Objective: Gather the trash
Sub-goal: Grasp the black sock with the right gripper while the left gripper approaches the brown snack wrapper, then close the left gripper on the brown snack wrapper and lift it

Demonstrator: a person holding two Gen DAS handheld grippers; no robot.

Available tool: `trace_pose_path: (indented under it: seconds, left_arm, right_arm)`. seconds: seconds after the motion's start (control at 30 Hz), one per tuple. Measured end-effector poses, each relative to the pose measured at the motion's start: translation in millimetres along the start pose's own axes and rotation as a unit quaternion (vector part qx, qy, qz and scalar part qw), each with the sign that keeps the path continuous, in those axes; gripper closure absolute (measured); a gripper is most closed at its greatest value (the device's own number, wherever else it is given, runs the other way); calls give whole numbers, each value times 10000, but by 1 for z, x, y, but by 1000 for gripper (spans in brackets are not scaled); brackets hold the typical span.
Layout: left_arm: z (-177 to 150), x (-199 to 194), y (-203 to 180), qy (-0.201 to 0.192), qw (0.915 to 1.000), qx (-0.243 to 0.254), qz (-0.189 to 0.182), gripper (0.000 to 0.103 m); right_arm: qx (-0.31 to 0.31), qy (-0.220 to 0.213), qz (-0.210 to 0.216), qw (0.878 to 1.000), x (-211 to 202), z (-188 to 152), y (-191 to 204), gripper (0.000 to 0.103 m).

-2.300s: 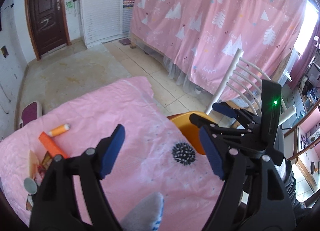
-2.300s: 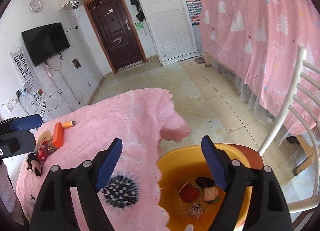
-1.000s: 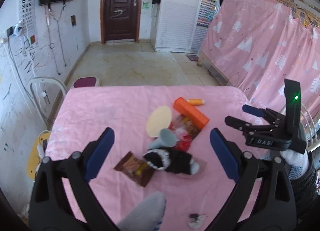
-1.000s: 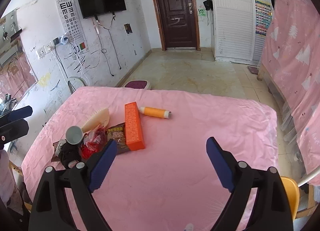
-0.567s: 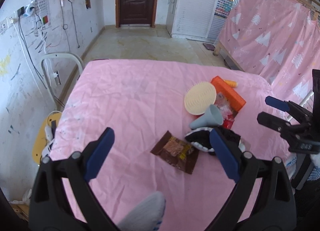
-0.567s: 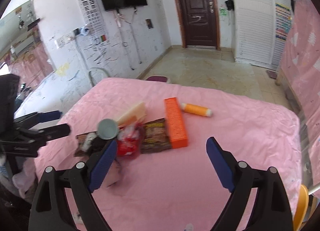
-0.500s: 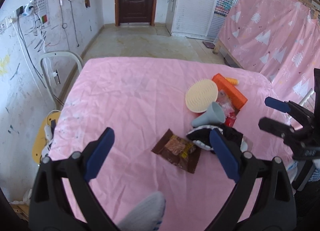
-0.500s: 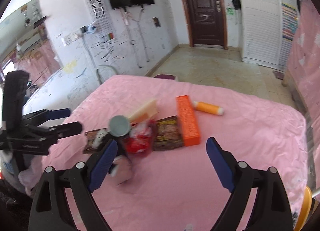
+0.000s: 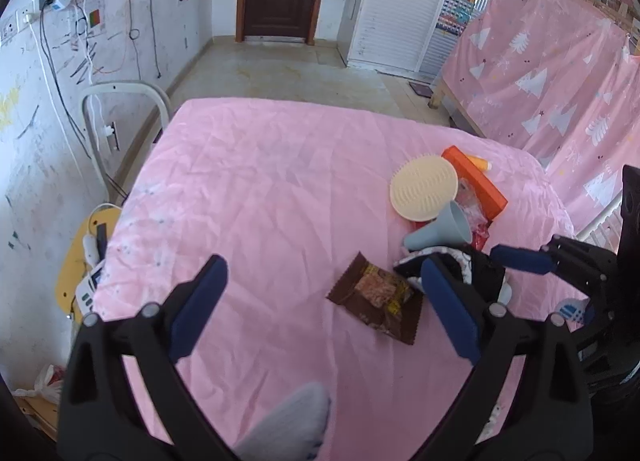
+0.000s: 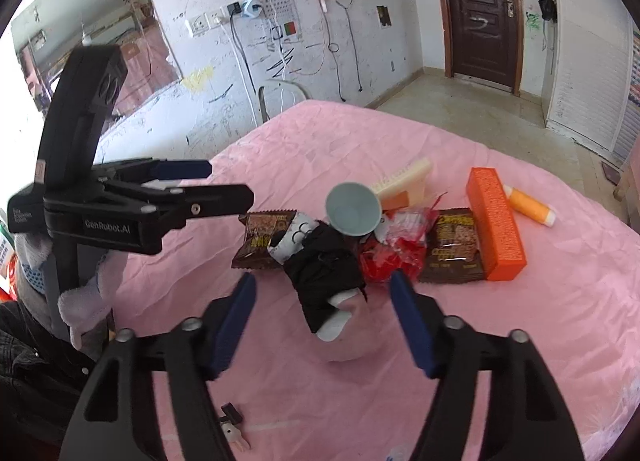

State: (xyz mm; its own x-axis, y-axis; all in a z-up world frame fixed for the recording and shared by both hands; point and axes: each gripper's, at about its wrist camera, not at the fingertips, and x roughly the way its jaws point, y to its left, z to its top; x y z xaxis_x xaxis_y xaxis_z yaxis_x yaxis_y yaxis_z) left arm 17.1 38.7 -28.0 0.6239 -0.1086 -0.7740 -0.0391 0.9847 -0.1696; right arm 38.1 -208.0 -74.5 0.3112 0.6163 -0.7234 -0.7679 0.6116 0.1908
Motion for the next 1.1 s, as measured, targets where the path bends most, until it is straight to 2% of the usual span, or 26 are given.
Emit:
trace_pose_path:
  seconds: [0.13, 0.17, 0.3, 0.47, 0.73, 0.77, 0.83, 0.97, 1.1]
  left_arm:
    - [-1, 4, 2, 31, 10000, -40, -78, 9]
    - [-2, 4, 1, 34, 9999, -31, -90, 9]
    - [-2, 6, -3, 37, 9998, 48, -166, 9]
    - [-4, 12, -13, 87, 9995, 227, -218, 9]
    - [-11, 31, -38, 273, 9978, 611, -20, 10]
    - [-12, 33, -39, 285, 9976, 638, 17, 13]
    - [-12, 38, -43, 357, 9969, 692, 68, 25]
    - [-15, 44, -45, 475, 9962, 725, 104, 36]
    - [-16, 45, -46, 403, 9962, 752, 194, 49]
  right_arm:
    - [-102, 113, -161, 9998, 8, -3, 3, 75]
    - [-85, 110, -180, 9997, 7, -4, 2, 76]
    - [-98, 25, -239, 9997, 0, -7, 2, 78]
    - [168, -260, -303, 9991, -24, -8, -12, 78]
    - [563, -708, -348, 9953, -64, -16, -33, 78]
    - [604, -768, -363, 9946, -69, -17, -35, 78]
    - [659, -876, -373, 9933, -78, -18, -38, 78]
    - [716, -987, -439, 9916, -87, -19, -45, 78]
    - [770, -1040, -498, 9903, -92, -23, -51, 78]
